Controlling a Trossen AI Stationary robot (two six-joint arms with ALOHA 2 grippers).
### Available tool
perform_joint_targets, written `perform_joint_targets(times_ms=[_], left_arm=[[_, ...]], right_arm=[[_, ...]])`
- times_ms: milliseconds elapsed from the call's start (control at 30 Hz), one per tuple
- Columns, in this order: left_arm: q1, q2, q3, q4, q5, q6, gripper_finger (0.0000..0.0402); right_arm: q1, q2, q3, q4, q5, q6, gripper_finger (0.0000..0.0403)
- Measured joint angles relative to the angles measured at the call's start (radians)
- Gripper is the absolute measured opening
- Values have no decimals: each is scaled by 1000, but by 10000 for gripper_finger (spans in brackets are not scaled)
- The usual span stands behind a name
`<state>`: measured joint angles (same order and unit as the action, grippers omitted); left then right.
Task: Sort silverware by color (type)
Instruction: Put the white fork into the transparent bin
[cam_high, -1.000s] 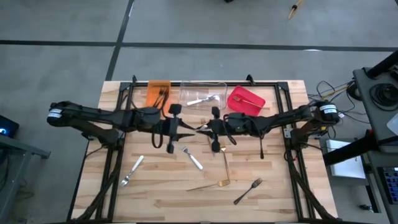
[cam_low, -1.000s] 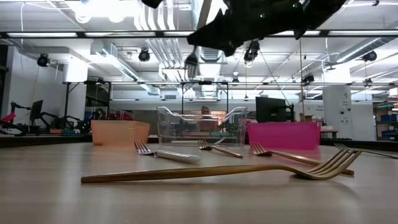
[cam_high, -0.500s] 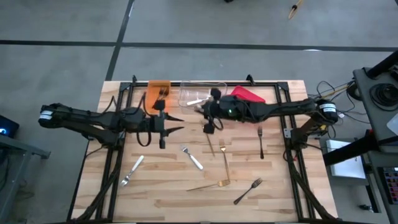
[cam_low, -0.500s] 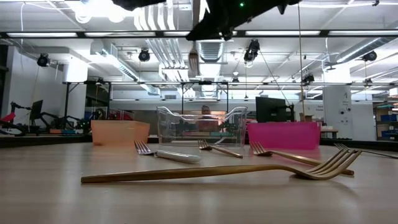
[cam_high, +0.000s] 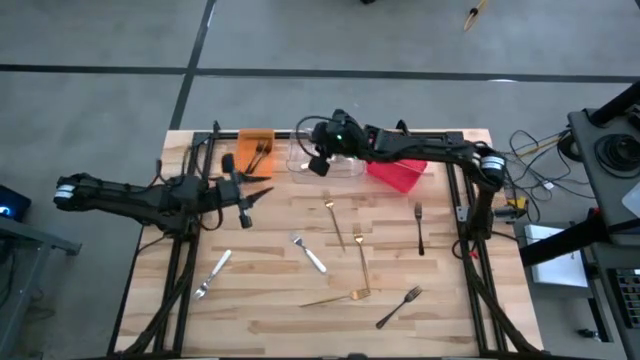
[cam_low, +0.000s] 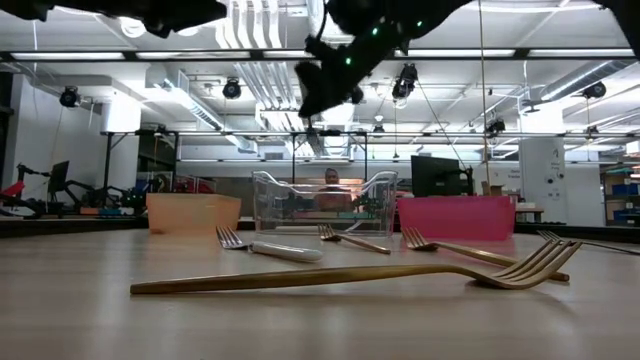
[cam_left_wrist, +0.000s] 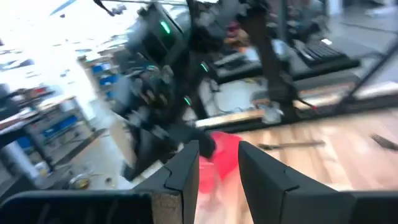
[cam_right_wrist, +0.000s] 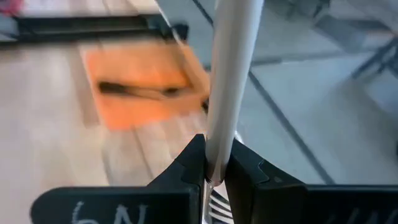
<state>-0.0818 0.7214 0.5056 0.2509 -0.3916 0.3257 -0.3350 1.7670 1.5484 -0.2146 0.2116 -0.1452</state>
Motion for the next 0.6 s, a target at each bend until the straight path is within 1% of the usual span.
perform_joint_targets(times_ms=[100, 233, 433, 600], left_arm=[[1, -50, -15, -15, -31, -34, 94], [0, -96, -37, -26, -30, -47, 94], [0, -117, -36, -34, -31, -47, 94], [0, -116, -37, -45, -34, -47, 94]], right_arm=[[-28, 54, 30, -84, 2, 17, 28], [-49, 114, 53, -155, 4, 17, 28], [-54, 162, 53, -199, 142, 13, 29], [-60, 200, 53, -192, 156, 57, 30]])
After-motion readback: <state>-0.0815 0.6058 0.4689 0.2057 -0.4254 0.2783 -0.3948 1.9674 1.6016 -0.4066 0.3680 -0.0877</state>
